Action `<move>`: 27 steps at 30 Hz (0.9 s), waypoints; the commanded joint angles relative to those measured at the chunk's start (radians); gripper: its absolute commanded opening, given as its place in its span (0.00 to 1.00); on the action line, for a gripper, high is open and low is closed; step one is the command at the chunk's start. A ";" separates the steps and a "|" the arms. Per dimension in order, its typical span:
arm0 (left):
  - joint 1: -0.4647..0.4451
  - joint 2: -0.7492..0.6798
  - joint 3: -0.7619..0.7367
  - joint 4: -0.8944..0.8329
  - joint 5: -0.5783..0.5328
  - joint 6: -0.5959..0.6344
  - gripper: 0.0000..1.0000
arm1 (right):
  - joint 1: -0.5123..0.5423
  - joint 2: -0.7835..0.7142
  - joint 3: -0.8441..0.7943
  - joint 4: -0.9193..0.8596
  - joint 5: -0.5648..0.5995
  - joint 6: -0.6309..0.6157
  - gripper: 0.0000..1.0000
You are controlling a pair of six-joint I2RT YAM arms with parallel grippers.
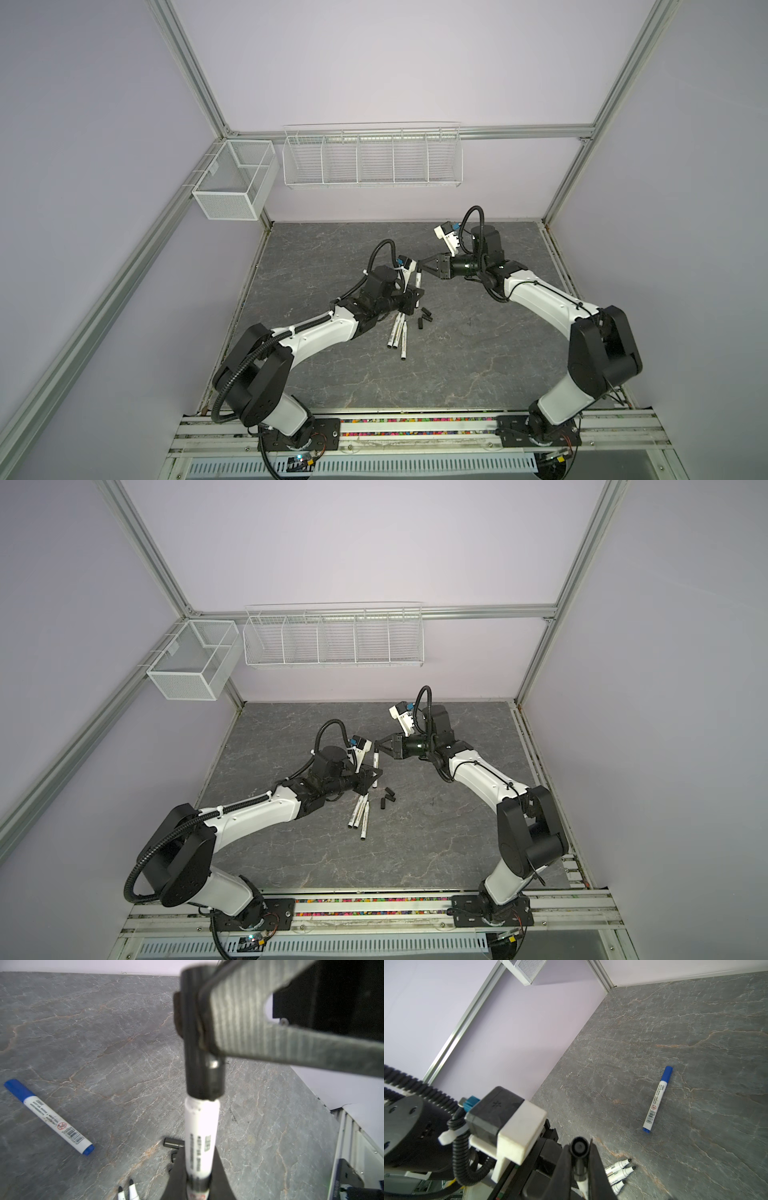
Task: Insert the pens into the pen caps
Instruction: 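Press the black cap down onto the marker tip with the right gripper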
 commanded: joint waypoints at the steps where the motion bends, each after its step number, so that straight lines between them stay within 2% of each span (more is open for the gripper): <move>1: 0.004 -0.021 0.021 0.116 -0.191 0.090 0.00 | 0.039 -0.027 -0.010 -0.183 -0.218 -0.022 0.08; 9: 0.004 -0.045 -0.022 0.162 -0.229 0.099 0.00 | 0.052 -0.034 0.008 -0.284 -0.203 -0.093 0.08; 16: 0.003 -0.043 -0.012 0.177 -0.199 0.098 0.00 | 0.101 -0.058 0.013 -0.422 -0.080 -0.219 0.10; 20: 0.003 -0.031 -0.004 0.173 -0.192 0.102 0.00 | 0.125 -0.071 0.008 -0.444 -0.014 -0.245 0.10; 27: -0.004 -0.024 0.007 0.143 -0.200 0.154 0.00 | 0.129 -0.074 0.021 -0.456 0.003 -0.263 0.13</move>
